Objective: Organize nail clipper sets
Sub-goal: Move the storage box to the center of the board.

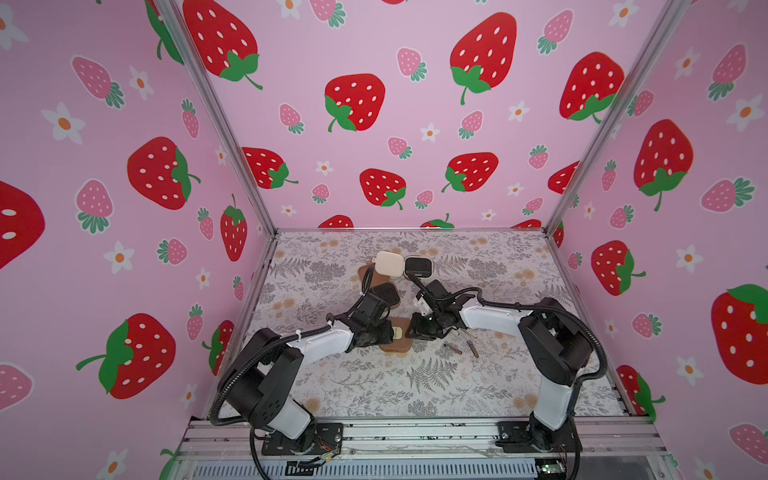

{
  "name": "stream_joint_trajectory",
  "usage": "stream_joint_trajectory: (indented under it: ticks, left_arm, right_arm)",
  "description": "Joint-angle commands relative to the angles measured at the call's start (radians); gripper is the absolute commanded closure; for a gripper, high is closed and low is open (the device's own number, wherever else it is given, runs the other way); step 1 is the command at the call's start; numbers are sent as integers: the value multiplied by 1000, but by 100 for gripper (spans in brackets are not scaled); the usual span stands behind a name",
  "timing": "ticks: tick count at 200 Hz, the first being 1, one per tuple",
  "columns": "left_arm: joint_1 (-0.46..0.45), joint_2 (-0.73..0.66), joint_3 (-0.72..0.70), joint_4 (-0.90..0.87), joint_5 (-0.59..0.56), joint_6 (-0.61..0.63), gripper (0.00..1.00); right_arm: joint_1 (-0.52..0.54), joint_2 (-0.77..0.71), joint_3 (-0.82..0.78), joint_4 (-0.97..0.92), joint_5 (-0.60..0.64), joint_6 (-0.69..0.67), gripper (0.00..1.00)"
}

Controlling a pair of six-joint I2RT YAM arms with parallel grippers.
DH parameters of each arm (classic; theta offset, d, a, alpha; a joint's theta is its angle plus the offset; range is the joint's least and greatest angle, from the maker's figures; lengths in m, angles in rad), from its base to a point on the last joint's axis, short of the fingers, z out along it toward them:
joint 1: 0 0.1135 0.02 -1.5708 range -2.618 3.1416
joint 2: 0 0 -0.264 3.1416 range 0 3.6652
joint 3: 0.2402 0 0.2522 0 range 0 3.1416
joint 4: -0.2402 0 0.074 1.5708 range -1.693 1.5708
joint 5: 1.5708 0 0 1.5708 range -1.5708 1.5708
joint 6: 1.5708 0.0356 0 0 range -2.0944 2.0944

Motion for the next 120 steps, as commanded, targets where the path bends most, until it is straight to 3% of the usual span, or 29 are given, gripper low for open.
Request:
stream_joint_trajectory:
  ticks: [1,68,120]
  left_arm:
    - [-6,36,-42,-66,7,-8,48]
    - [-6,18,-69,-65,-12,-36,48]
    - [52,-48,-26,-305,-188,-118,48]
  right_arm:
    - [27,126,-81,-5,45,29,70]
    - [31,173,-81,45,-2,33,68]
    - [83,282,128,-49,-90,-38,68]
